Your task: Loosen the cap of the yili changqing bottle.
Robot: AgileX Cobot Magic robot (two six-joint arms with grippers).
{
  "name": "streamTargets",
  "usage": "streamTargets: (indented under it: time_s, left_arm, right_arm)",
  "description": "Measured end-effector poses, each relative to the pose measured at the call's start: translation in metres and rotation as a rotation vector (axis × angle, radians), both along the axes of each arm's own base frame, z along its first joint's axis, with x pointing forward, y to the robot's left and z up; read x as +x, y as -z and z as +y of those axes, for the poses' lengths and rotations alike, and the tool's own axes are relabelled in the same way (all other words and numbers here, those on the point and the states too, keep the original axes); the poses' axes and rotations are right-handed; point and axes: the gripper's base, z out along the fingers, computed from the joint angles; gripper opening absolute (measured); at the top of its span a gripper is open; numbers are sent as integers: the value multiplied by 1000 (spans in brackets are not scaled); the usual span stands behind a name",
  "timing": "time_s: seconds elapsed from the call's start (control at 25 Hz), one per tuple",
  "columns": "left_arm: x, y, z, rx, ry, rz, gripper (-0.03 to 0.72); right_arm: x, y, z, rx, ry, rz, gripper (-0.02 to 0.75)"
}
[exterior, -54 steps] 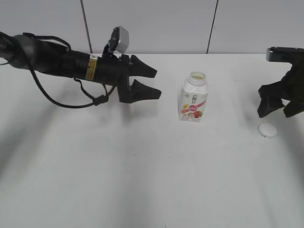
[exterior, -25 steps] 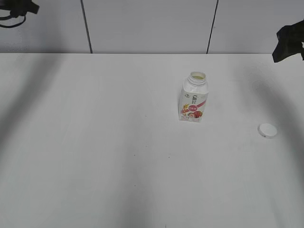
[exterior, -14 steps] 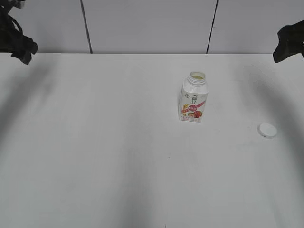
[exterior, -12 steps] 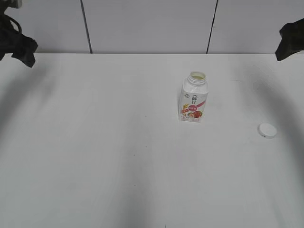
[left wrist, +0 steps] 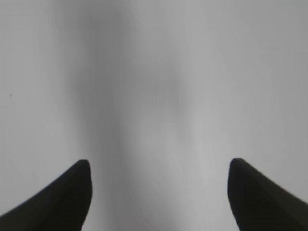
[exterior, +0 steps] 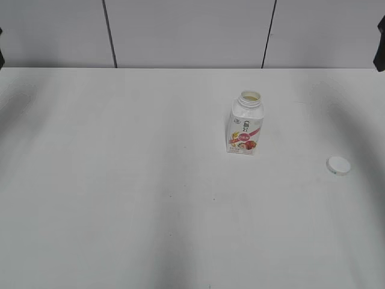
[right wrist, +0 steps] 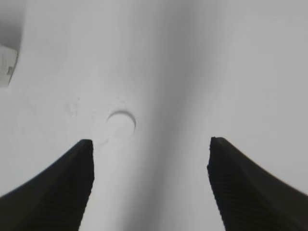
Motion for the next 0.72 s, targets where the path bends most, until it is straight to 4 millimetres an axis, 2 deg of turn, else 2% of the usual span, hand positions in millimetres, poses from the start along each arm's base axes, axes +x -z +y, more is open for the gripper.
streamTargets:
  time_s: [0.2,0.32,0.44,0.56,0.72]
  left_arm:
    - [-24,-30,-2,-12,-32,13,533]
    - [-35,-40,-4,-19,-41,7,533]
    - [-51,-46,-7,-40,-43,3,533]
    - [-76,-47,-10,-41,-44,16,533]
    - [-123,-45,-15,-44,-46,28,530]
  right_arm:
    - [-13,-13,-3,-32,-1,24,578]
    - [-24,-30,-3,-35,21,-23,578]
    - [-43,-50,-3,-22,50,-78,578]
    - [-68,-68,-3,-14,61,-128,578]
    - [-99,-78,-3,-17,65,-162,578]
